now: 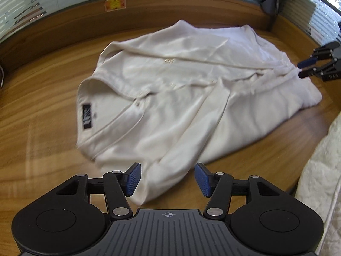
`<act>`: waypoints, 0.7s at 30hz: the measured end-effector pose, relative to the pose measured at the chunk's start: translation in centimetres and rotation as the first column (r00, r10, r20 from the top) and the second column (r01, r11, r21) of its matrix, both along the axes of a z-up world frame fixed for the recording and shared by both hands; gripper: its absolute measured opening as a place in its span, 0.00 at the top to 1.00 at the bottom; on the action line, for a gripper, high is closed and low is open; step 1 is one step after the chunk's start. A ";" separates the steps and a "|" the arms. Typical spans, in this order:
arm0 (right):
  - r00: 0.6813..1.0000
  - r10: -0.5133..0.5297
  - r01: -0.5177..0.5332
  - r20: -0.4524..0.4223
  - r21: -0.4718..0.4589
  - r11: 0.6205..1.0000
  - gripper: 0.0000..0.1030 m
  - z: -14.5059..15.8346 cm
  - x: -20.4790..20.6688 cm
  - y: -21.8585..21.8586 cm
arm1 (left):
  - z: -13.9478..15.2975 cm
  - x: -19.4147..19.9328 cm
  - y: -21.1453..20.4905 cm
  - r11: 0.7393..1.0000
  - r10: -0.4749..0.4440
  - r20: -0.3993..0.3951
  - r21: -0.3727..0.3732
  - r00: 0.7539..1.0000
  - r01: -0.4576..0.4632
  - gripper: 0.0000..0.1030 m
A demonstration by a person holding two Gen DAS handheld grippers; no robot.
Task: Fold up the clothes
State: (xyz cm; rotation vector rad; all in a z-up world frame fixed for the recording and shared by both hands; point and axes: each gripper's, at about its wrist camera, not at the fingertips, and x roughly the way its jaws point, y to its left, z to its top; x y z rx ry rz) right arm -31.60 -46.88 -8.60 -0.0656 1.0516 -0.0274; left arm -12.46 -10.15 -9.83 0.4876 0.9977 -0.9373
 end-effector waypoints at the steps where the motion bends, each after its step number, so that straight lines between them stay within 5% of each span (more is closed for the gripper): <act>1: 1.000 0.007 -0.007 0.000 0.008 1.000 0.64 -0.1 0.6 0.8 | -0.4 0.1 0.5 1.000 0.002 -0.006 0.003 1.000 -0.002 0.43; 5: 0.999 0.043 -0.043 0.001 0.044 0.998 0.64 -0.8 3.6 3.5 | -1.9 0.9 1.7 1.000 0.000 -0.044 -0.005 0.999 0.000 0.47; 7: 0.998 0.066 -0.066 0.004 0.056 0.996 0.64 -1.2 5.3 4.8 | -2.8 1.4 1.7 1.000 -0.015 -0.062 -0.004 0.998 0.015 0.63; 15: 0.987 0.157 -0.154 -0.026 0.090 0.984 0.64 -3.7 11.4 9.5 | -3.9 2.0 1.6 0.994 -0.087 -0.080 -0.071 0.993 0.081 0.93; 21: 0.976 0.197 -0.195 -0.089 0.035 0.980 0.65 -6.5 13.9 11.2 | -1.8 3.9 2.3 0.986 -0.096 -0.070 -0.147 0.993 0.085 0.95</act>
